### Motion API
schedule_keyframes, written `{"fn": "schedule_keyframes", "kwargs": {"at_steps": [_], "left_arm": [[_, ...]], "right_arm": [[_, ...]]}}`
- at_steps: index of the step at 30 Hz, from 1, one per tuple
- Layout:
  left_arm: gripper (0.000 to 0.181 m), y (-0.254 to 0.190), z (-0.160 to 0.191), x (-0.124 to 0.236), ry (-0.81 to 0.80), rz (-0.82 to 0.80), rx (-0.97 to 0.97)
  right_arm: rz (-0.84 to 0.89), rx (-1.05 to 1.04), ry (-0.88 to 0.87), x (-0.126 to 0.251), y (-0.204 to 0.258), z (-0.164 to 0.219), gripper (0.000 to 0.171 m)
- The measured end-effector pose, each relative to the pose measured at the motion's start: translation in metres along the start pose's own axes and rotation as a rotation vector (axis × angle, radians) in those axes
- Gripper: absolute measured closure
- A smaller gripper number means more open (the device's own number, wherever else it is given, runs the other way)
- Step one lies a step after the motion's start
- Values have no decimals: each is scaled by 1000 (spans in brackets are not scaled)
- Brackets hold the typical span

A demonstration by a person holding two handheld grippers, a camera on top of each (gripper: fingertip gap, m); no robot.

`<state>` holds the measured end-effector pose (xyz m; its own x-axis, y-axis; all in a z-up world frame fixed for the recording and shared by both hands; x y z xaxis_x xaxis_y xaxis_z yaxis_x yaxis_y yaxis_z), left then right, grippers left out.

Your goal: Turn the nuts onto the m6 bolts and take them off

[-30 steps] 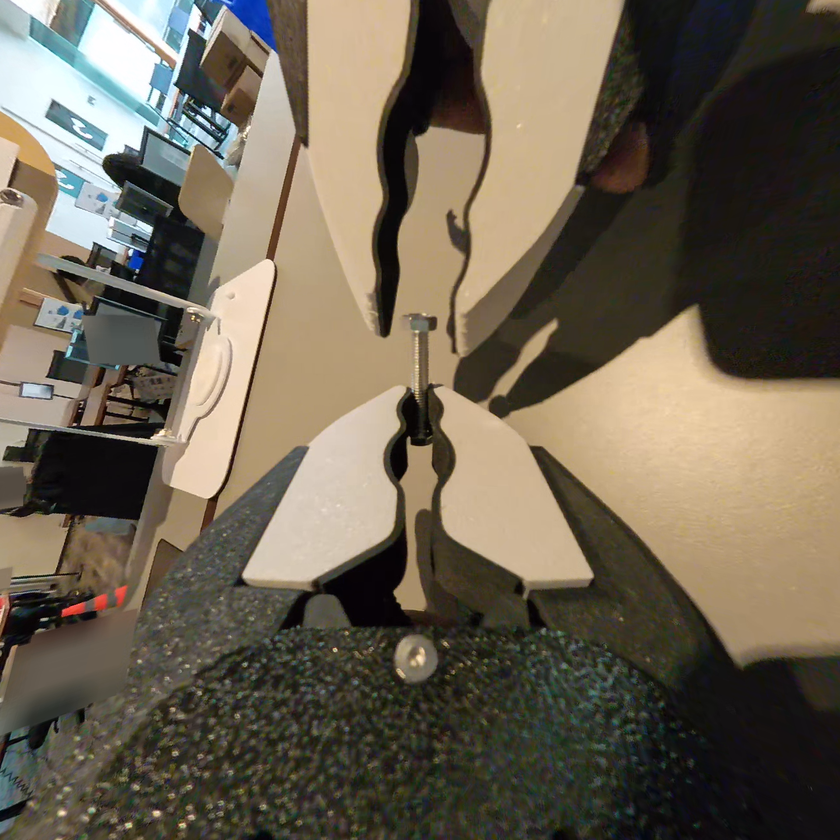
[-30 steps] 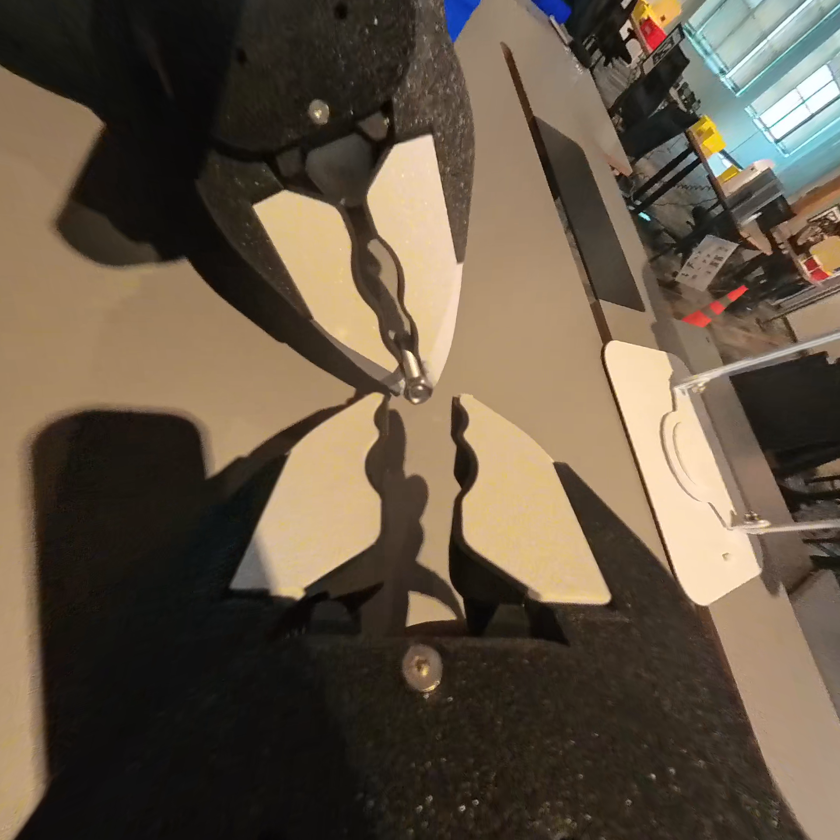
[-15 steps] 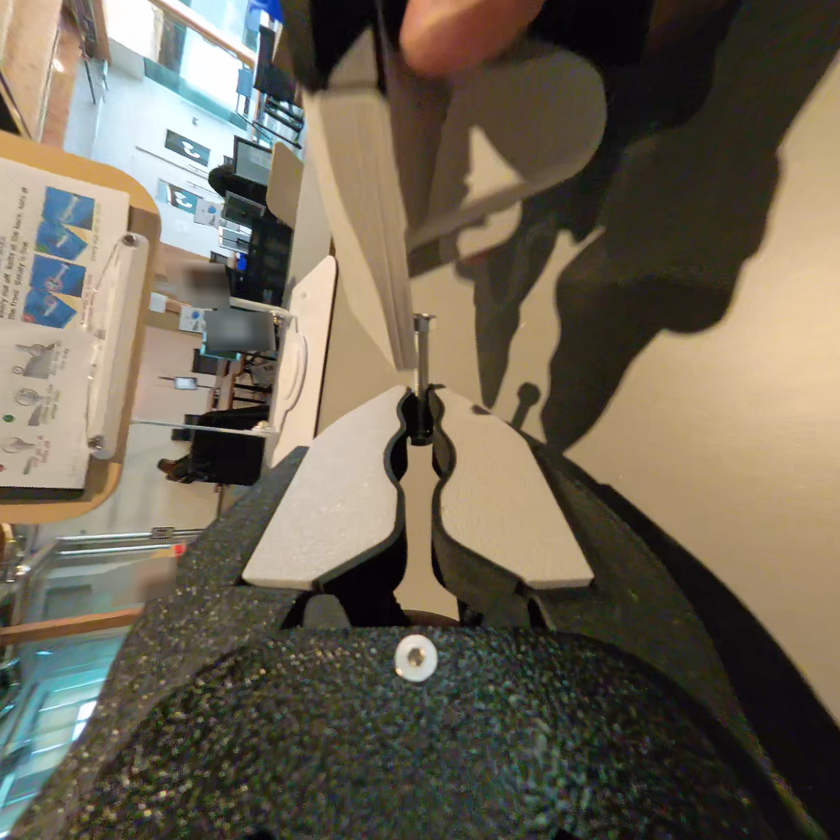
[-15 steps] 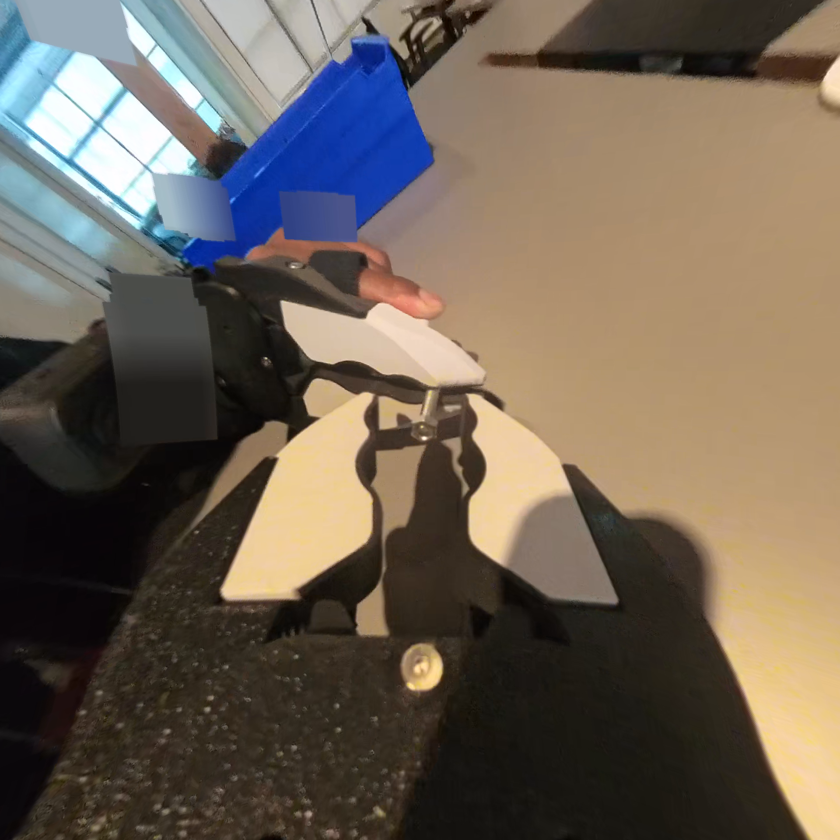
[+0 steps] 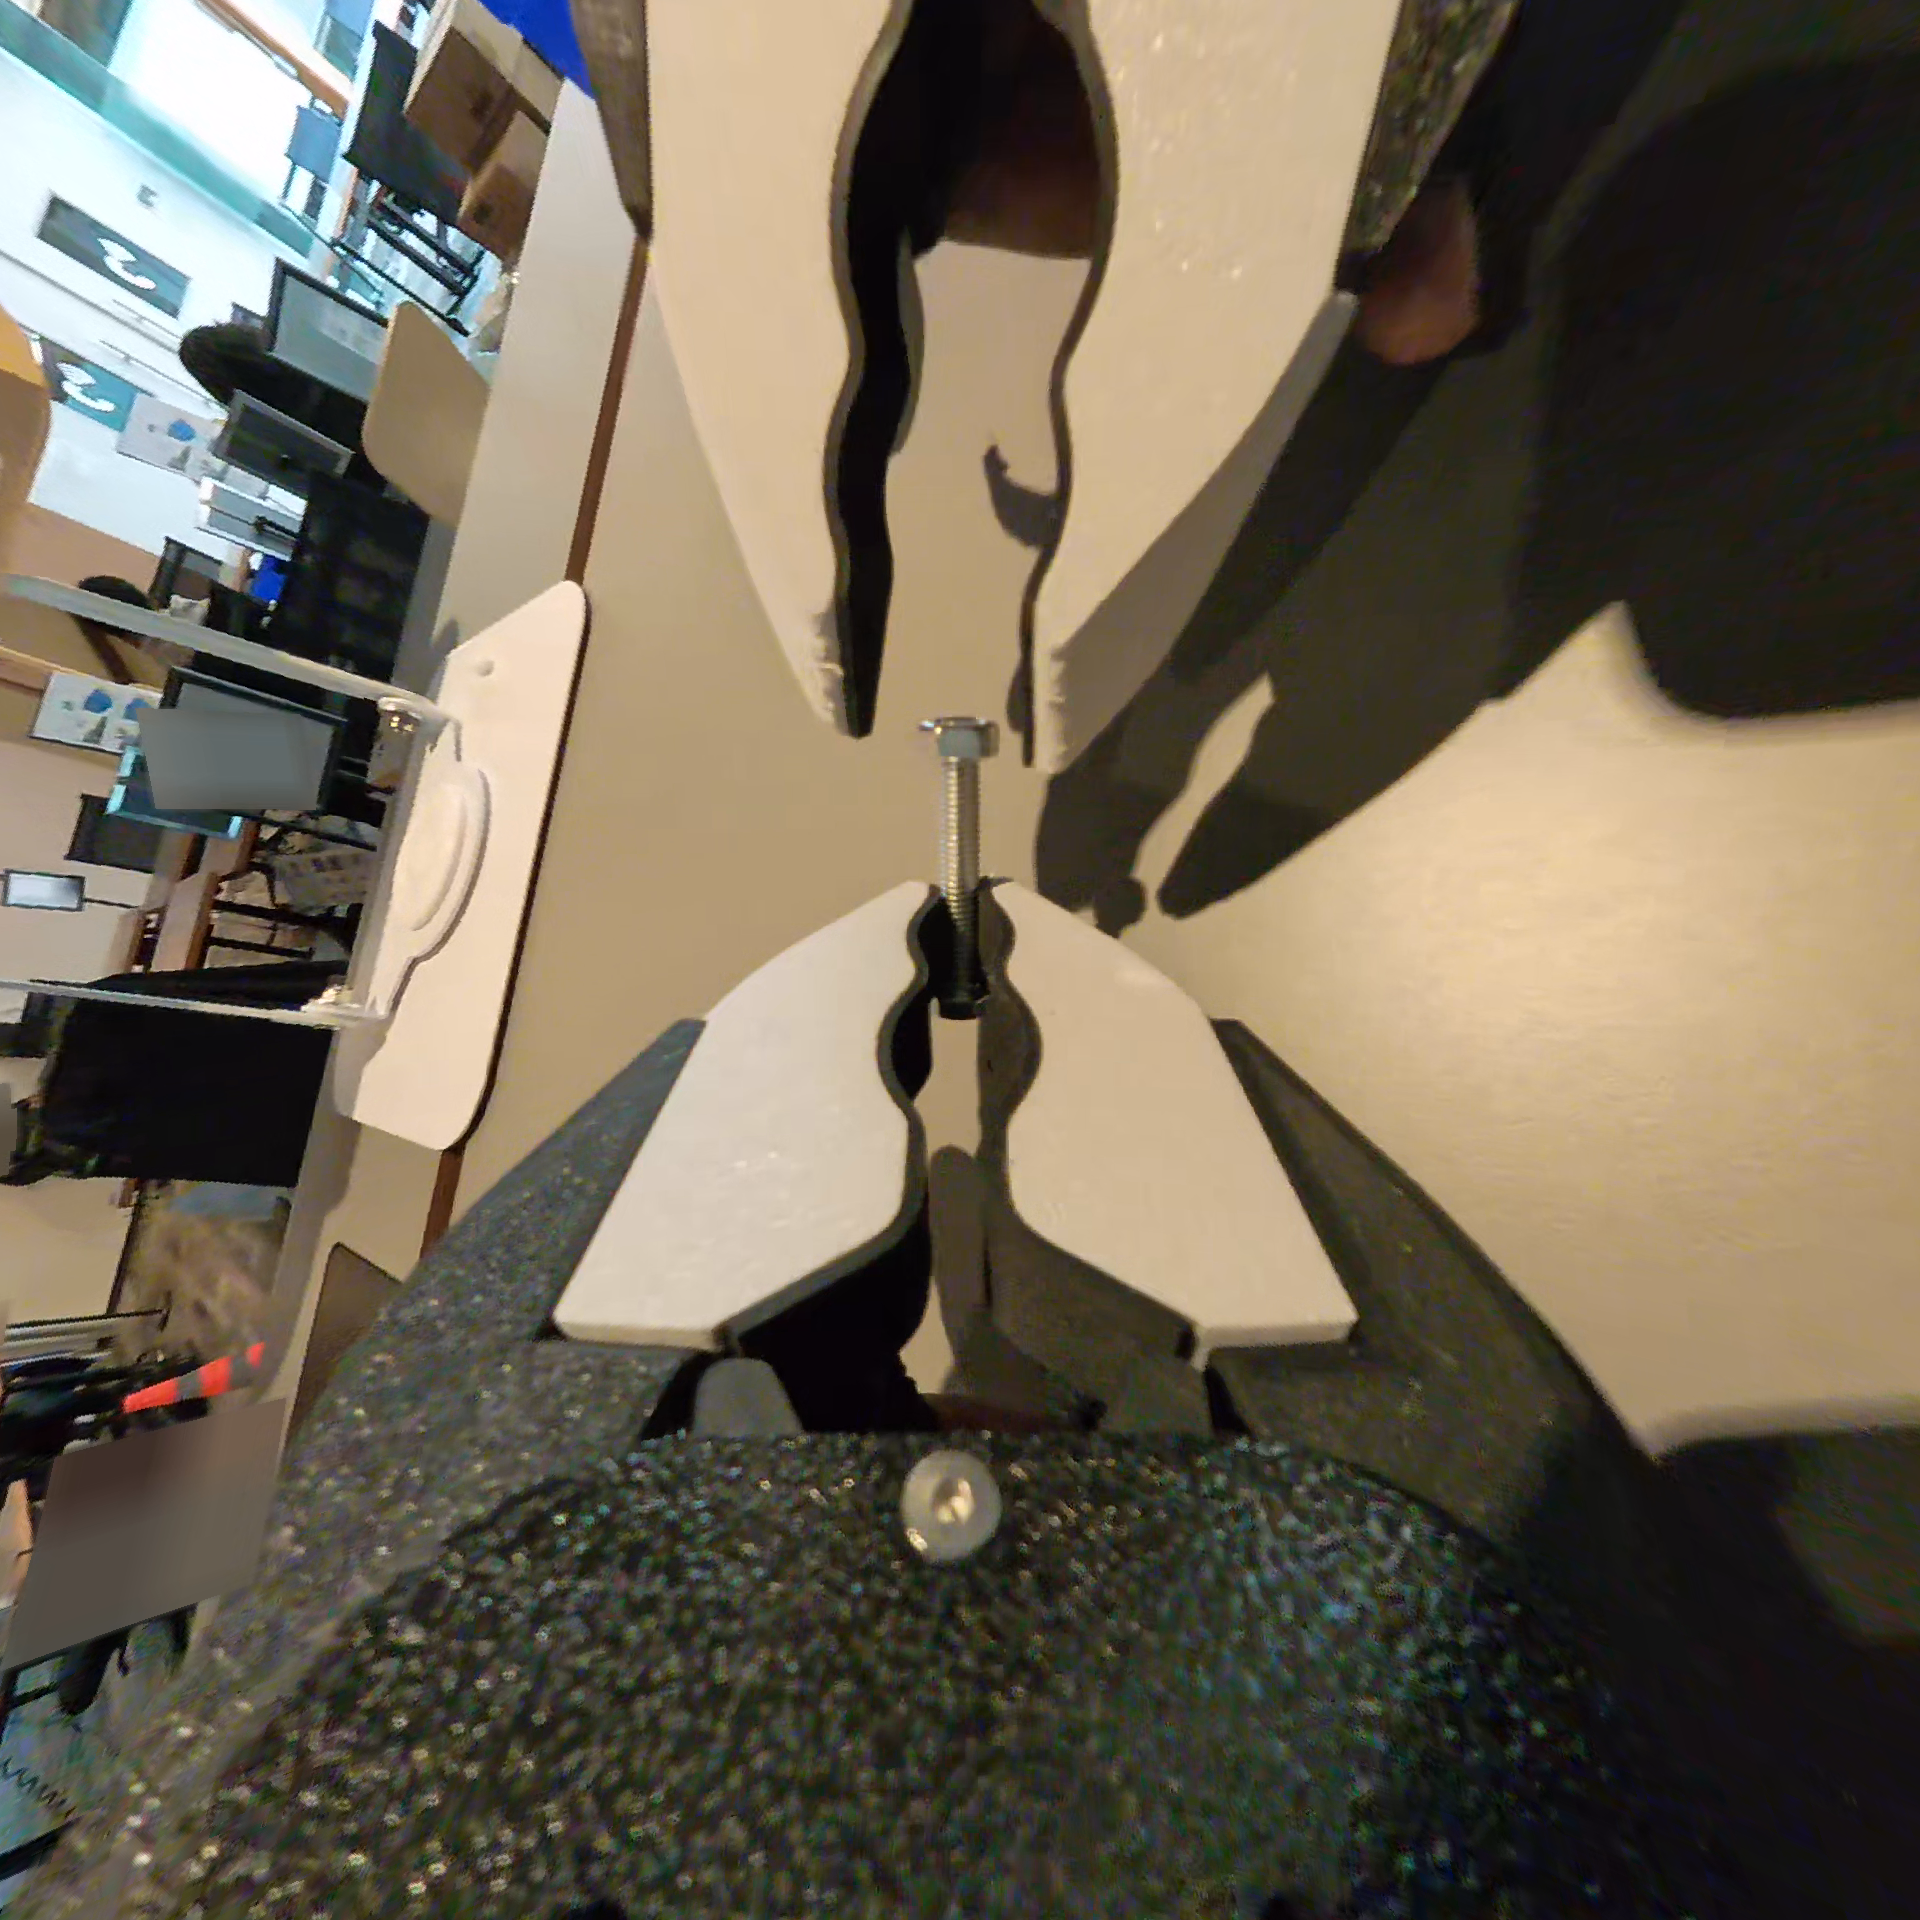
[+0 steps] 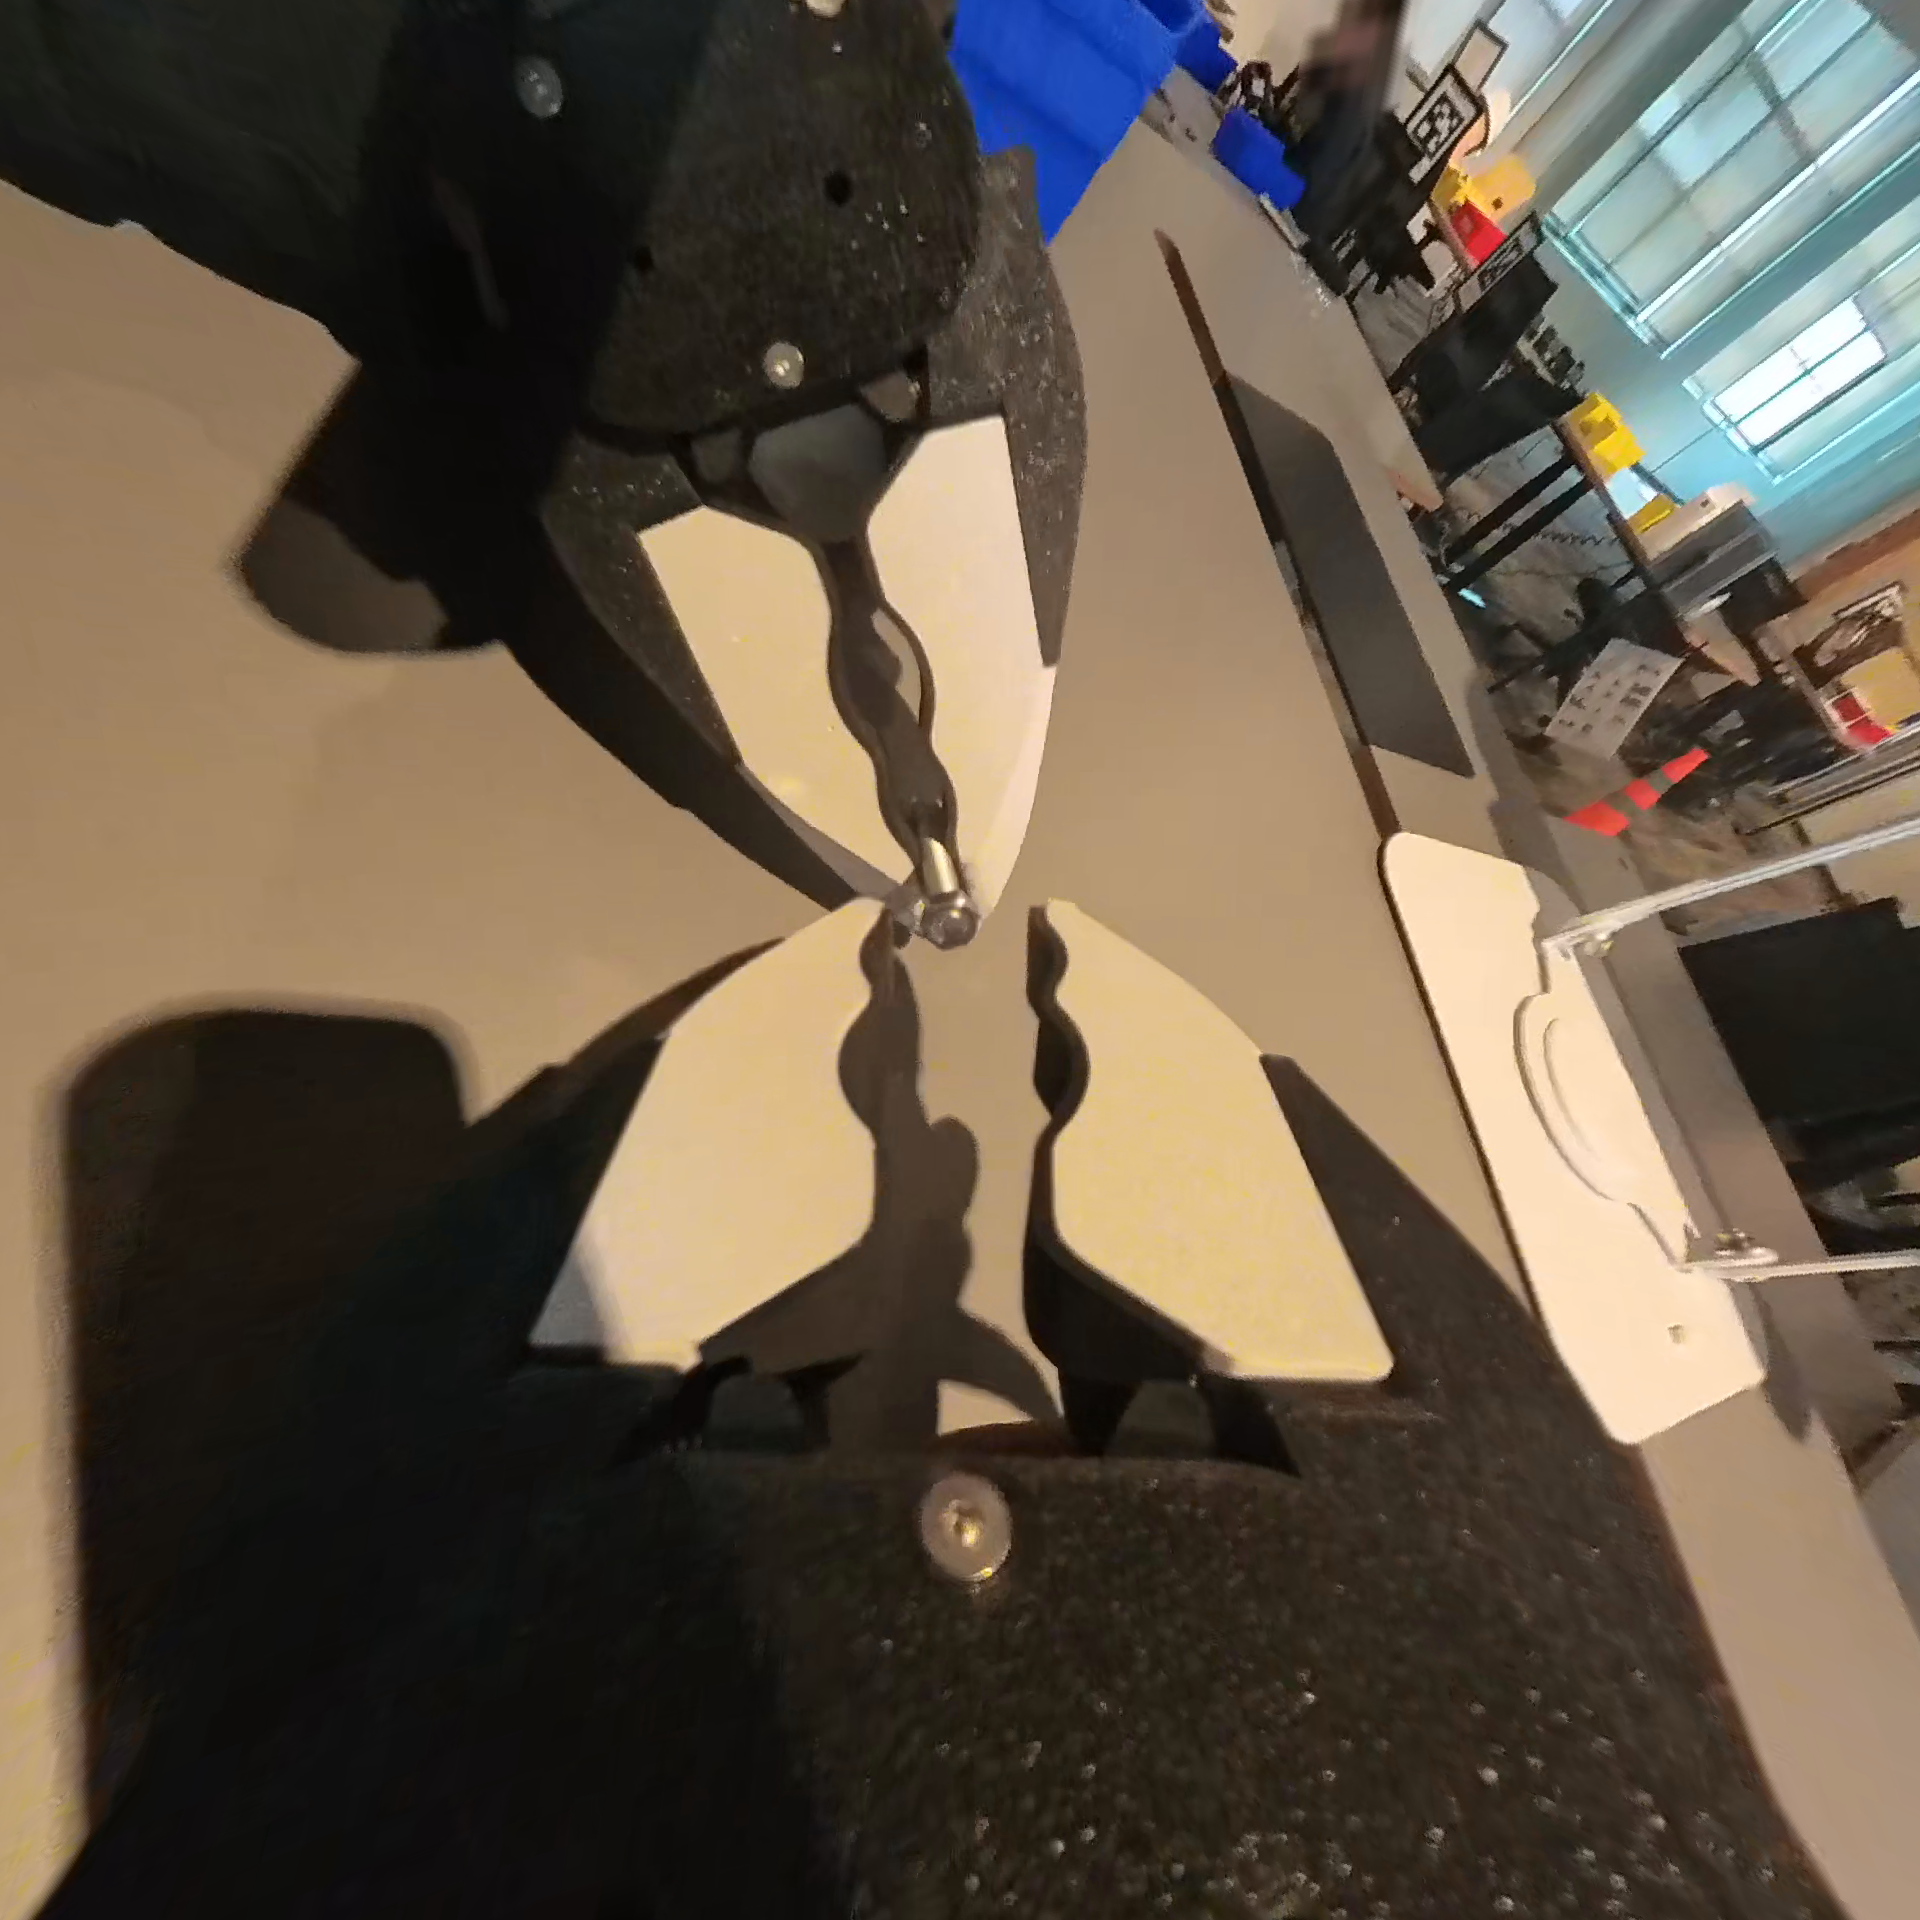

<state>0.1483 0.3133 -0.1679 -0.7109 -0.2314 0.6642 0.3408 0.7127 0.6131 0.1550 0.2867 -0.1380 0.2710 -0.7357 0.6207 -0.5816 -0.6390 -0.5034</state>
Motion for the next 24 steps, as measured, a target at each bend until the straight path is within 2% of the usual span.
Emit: {"fn": "schedule_keyframes", "kwargs": {"at_steps": [4, 6, 8, 10, 12, 13, 15, 17, 19, 22, 24], "left_arm": [[176, -2, -2, -1, 4, -2, -13], [176, 1, 2, -2, 45, -55, -54], [176, 7, 5, -3, 95, -139, -117], [176, 13, 8, -2, 134, -217, -171], [176, 17, 7, 0, 131, -247, -172], [176, 18, 5, 1, 112, -248, -149], [176, 22, 0, 4, 65, -240, -83], [176, 24, -2, 7, 22, -223, -23], [176, 26, -5, 9, -28, -202, 38], [176, 33, -14, 17, -129, -191, 127], [176, 36, -23, 24, -211, -171, 187]], "right_arm": [[14, 15, 70, -8, 4, 5, 159], [-15, -67, 119, -13, 3, 8, 159], [-100, -254, 153, -17, 3, 9, 159], [-243, -549, 150, -19, 2, 7, 159], [-388, -776, 87, -18, 1, 3, 159], [-435, -812, 46, -15, -1, 2, 160], [-453, -779, -45, -9, -7, -3, 154], [-377, -688, -146, 0, -17, -7, 137], [-285, -576, -259, 11, -25, -13, 128], [-142, -468, -431, 31, -35, -22, 127], [-87, -426, -482, 40, -38, -25, 128]]}}
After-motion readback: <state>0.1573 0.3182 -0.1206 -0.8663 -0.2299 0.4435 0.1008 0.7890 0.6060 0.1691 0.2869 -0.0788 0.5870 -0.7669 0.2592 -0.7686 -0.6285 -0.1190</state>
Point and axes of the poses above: each gripper's, where its closed fingertips meet, x back along the fingers, z out of its underside, y = z × x across the jaws, the point moved 1 cm from there along x, back along the fingers, and after that the axes turned 15 degrees about y, right-handed, at the moved point
